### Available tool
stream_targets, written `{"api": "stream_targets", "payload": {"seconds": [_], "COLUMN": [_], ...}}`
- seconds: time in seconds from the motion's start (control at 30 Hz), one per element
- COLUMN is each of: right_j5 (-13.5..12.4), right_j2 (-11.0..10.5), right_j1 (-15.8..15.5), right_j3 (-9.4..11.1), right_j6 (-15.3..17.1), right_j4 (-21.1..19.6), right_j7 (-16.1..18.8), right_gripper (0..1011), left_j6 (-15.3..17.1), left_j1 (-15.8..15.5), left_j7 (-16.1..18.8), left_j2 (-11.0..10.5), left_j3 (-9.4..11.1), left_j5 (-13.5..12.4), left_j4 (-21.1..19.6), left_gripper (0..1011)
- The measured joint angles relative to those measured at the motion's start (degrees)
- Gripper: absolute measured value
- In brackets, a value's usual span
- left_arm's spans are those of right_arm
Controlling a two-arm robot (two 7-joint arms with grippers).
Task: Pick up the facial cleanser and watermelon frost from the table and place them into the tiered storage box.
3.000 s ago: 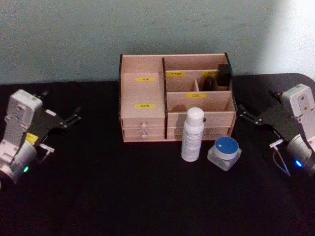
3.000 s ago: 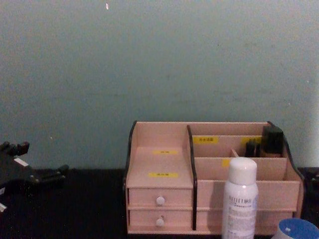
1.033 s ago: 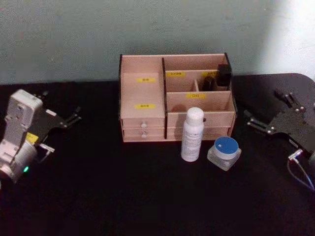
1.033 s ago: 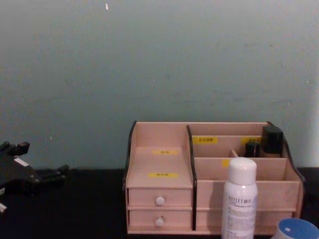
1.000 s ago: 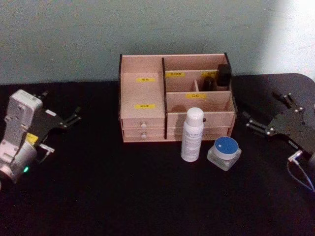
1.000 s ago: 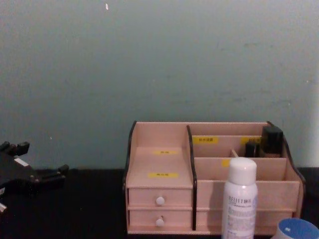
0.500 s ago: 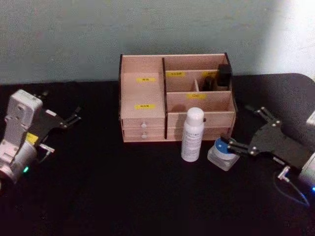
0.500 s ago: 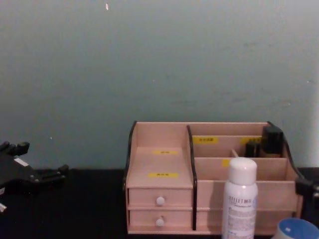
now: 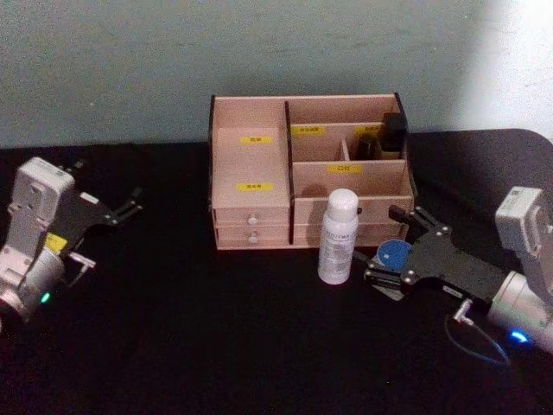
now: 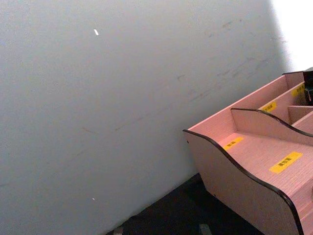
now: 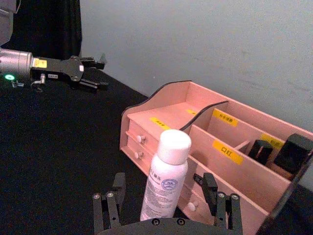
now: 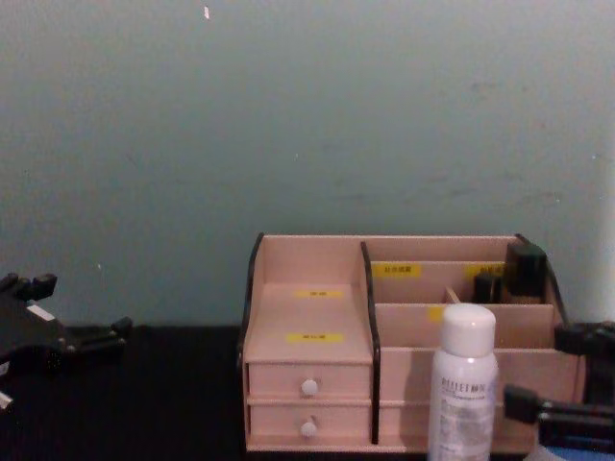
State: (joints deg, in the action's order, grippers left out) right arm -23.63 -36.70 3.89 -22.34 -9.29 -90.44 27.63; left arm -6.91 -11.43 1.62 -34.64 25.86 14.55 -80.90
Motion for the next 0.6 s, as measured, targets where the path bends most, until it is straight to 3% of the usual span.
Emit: {"api": "stream_targets", "payload": {"seconds": [0.6], "right_j5": [0.8], "right_j2": [6.1], "right_j1": [4.3], "right_j3": [-0.6], "right_j6": [2.4], "right_j4": [7.4], "right_j7": [3.3], "right_gripper": [1003], "left_j6": [0.0], "left_j1": [0.0], "left_j7": [0.0], "left_j2": [0.0], "left_j3": [0.0], "left_j5": [0.0], "left_j4": [0.0], "left_gripper": [1001]}}
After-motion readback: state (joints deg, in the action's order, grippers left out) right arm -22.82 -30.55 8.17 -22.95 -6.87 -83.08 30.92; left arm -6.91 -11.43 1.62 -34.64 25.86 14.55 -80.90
